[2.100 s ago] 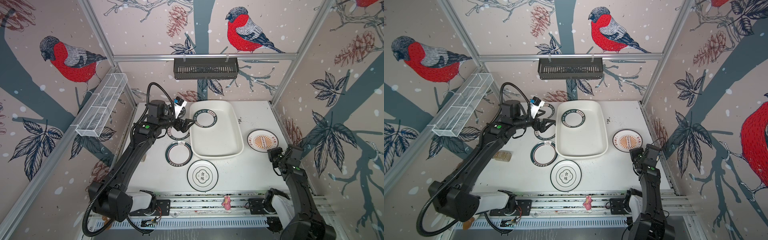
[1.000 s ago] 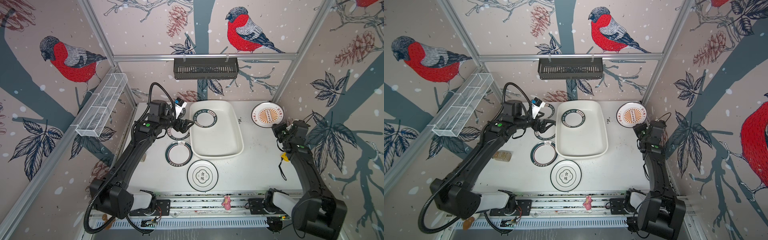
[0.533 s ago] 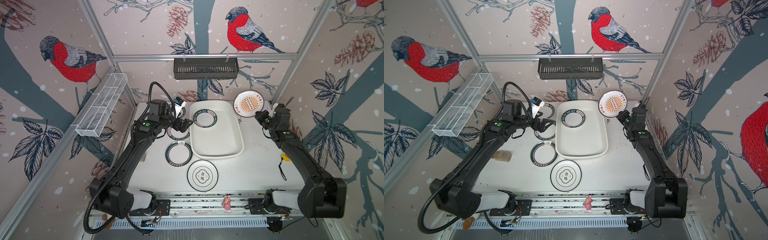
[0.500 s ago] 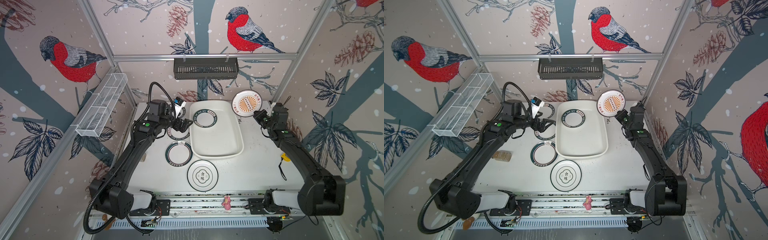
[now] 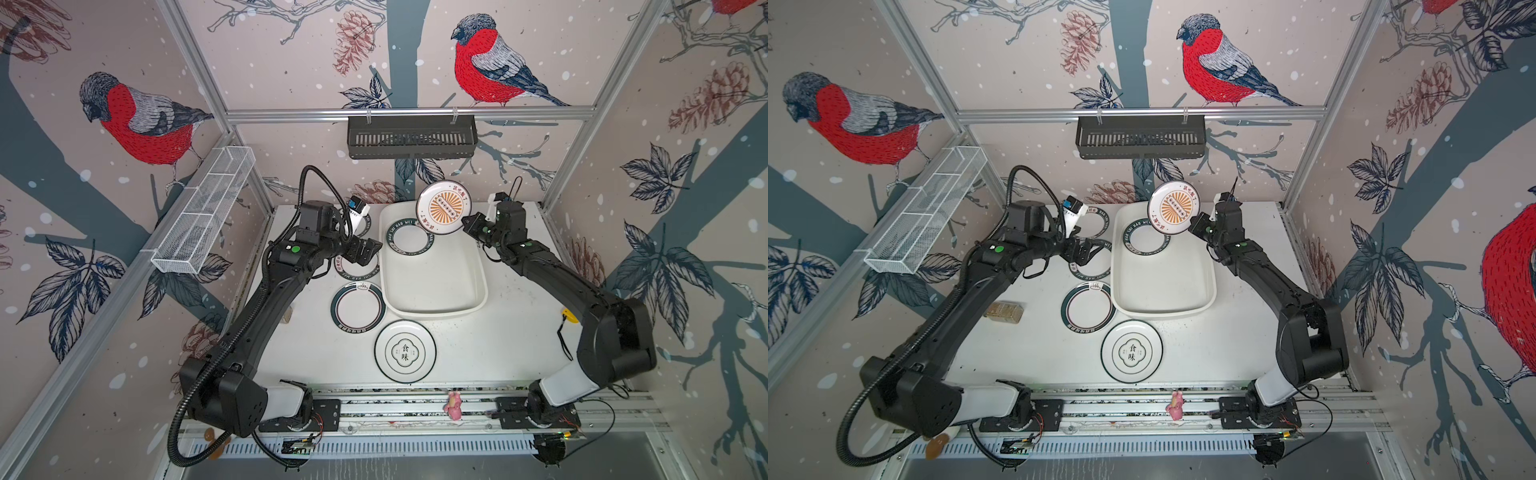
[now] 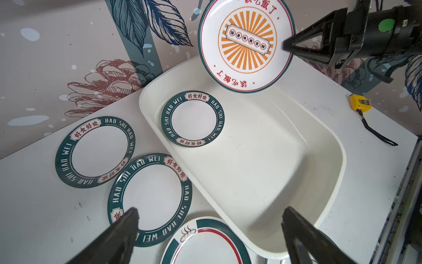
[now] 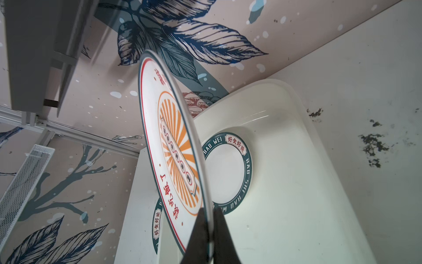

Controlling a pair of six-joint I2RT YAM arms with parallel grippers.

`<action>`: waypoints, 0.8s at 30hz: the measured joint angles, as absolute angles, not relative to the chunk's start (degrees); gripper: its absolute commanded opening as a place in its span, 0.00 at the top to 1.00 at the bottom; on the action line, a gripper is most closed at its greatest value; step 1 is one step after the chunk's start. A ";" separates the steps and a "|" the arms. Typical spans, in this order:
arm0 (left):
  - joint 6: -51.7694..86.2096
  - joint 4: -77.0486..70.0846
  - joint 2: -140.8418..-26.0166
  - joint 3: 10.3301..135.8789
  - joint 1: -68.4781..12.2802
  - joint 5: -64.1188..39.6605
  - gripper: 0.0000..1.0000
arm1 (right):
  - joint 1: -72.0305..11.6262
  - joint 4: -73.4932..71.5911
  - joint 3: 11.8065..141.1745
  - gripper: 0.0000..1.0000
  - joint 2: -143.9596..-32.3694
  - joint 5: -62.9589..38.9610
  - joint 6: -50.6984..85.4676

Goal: Place the plates into the plastic bin on the countertop
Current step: Place the plate in the plastic bin.

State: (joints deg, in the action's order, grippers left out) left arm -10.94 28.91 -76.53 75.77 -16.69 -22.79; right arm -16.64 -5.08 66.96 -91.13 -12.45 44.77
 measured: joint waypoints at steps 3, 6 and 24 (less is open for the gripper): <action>-10.92 28.97 -76.64 75.37 -16.69 -22.59 0.03 | -17.76 -5.19 67.44 0.95 -93.38 -13.50 44.62; -10.87 28.99 -77.12 75.35 -16.69 -22.65 0.03 | -18.76 -5.56 69.06 0.96 -96.14 -14.48 44.40; -10.90 29.63 -77.21 74.15 -16.69 -28.47 0.03 | -20.51 -5.85 75.55 0.95 -106.65 -19.03 43.51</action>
